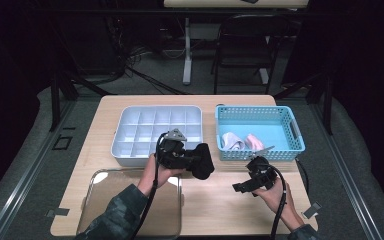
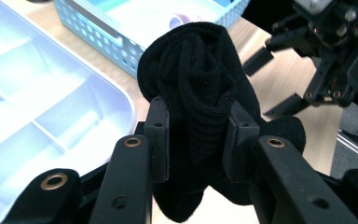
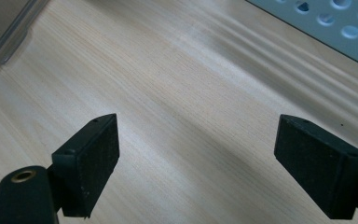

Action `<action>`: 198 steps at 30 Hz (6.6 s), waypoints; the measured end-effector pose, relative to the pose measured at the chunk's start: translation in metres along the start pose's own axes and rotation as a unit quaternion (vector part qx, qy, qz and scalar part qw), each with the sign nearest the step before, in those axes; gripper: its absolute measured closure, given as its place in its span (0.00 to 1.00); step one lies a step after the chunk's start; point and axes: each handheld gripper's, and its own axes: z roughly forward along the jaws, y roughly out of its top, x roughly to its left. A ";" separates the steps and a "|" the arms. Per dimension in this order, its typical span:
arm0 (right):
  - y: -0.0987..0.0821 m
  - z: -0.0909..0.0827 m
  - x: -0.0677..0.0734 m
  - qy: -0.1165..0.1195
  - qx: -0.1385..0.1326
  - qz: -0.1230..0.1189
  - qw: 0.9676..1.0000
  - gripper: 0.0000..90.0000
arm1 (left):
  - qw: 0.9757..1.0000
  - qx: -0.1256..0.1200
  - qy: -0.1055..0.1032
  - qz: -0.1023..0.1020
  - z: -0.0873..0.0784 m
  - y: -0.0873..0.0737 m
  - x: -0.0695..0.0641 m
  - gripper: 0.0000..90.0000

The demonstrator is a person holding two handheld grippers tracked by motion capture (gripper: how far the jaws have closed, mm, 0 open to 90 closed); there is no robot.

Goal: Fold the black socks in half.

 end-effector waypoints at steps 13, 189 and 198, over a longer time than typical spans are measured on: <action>0.001 -0.001 0.000 -0.002 -0.004 0.003 1.000 0.15 | 0.999 -0.018 0.035 0.008 -0.015 0.024 0.016 0.75; 0.001 0.002 -0.005 0.008 0.012 0.016 1.000 0.16 | 0.970 0.236 0.038 0.053 0.083 0.018 0.067 0.83; 0.000 -0.002 -0.008 0.005 0.001 0.021 1.000 0.16 | 0.982 0.188 0.019 0.019 0.073 0.015 0.070 0.68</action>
